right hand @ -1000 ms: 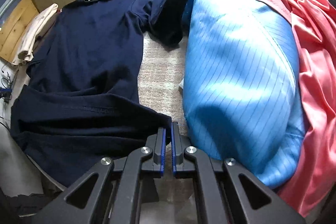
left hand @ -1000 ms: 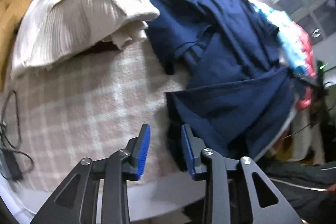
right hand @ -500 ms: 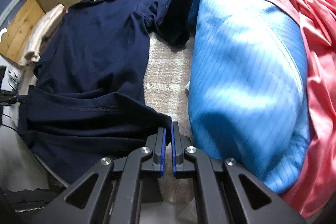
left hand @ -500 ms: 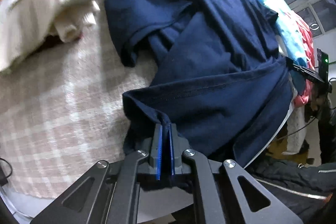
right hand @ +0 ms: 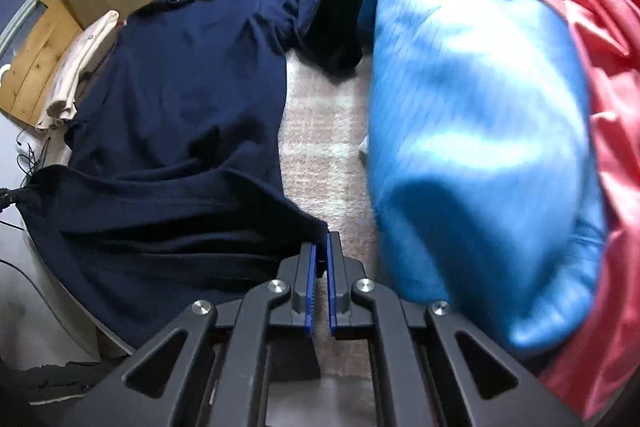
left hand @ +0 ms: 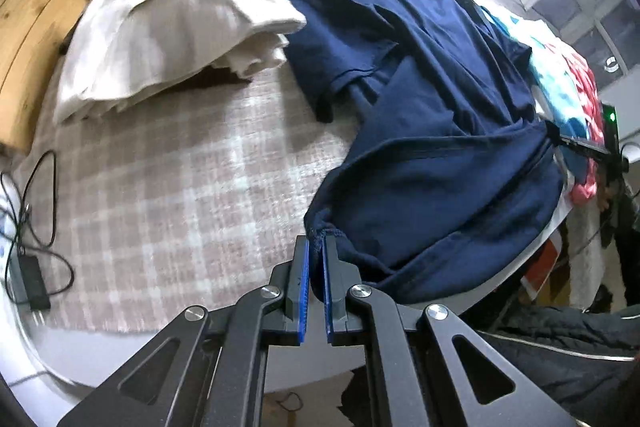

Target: Fold clothes

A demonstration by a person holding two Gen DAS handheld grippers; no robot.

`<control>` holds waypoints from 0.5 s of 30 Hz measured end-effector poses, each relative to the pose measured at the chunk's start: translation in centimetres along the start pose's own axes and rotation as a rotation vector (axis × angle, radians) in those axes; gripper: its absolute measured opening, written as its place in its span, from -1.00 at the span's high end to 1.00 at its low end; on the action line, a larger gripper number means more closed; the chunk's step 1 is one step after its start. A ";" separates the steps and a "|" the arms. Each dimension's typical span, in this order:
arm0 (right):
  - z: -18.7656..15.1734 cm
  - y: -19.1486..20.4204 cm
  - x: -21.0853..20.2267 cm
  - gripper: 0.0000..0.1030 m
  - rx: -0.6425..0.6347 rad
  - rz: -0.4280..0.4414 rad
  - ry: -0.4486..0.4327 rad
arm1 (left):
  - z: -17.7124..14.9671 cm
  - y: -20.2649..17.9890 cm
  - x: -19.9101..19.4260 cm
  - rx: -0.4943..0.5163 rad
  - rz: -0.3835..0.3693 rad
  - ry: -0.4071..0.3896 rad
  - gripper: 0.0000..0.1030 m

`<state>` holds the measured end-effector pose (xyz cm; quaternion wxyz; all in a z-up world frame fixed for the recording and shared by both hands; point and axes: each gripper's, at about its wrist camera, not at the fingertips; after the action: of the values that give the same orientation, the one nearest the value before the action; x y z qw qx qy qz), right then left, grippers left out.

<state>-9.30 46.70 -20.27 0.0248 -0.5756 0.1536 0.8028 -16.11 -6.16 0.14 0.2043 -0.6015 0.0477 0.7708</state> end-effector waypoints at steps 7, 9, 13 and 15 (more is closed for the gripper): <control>-8.0 0.1 -12.5 0.92 0.071 -0.004 -0.093 | -7.7 0.1 -6.2 -0.099 0.008 -0.004 0.90; -9.8 0.3 -15.2 0.92 0.111 -0.006 -0.133 | -9.5 0.3 -8.7 -0.166 -0.031 -0.057 0.90; -8.3 0.9 -14.9 0.92 0.104 -0.058 -0.201 | -6.7 0.0 -8.1 -0.115 -0.043 -0.115 0.90; -4.6 0.8 -13.9 0.92 0.083 -0.053 -0.239 | -3.2 0.5 -7.0 -0.083 -0.040 -0.147 0.91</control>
<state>-0.57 46.60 -8.49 0.0878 -0.4779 0.1673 0.8578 -12.08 -9.41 5.80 0.1975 -0.5522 -0.0117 0.8099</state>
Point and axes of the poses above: each gripper's, at about its wrist camera, not at the fingertips, and x roughly the way its jaws point, y to its left, z to its top, and after that the axes turned 6 degrees about x, right-handed
